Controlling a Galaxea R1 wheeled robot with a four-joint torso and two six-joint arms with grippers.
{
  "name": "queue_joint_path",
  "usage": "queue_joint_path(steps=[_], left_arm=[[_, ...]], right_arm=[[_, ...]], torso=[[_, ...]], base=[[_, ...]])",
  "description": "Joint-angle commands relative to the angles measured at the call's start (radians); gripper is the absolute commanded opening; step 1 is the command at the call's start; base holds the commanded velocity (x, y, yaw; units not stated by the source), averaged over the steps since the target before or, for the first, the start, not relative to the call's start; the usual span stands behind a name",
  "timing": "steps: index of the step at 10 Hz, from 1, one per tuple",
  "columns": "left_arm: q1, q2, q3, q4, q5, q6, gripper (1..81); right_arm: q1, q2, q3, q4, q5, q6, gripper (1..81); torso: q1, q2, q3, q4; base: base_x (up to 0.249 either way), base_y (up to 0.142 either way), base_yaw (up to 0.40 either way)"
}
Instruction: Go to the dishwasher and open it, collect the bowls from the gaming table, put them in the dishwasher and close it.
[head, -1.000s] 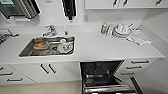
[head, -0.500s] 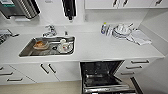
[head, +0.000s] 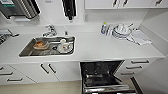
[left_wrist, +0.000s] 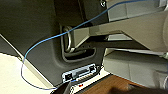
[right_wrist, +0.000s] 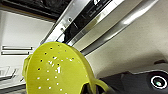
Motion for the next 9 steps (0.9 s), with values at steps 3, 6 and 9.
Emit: queue_joint_path(steps=[3, 6, 9], left_arm=[[0.03, 0.03, -0.072, 0.017, 0.014, 0.002, 81.1], [0.038, 0.032, -0.072, 0.016, 0.014, 0.004, 81.1], [0.044, 0.033, -0.072, 0.014, 0.017, 0.002, 81.1]], right_arm=[[0.296, -0.049, 0.115, 0.003, -0.158, 0.095, 1.0], [0.412, -0.004, 0.14, 0.005, -0.236, 0.133, 1.0], [0.478, 0.064, 0.108, 0.02, -0.271, 0.138, 1.0]], torso=[[0.0, 0.0, 0.0, 0.0], [0.0, 0.0, 0.0, 0.0], [0.0, 0.0, 0.0, 0.0]], base=[[0.0, 0.0, 0.0], [0.0, 0.0, 0.0], [0.0, 0.0, 0.0]])
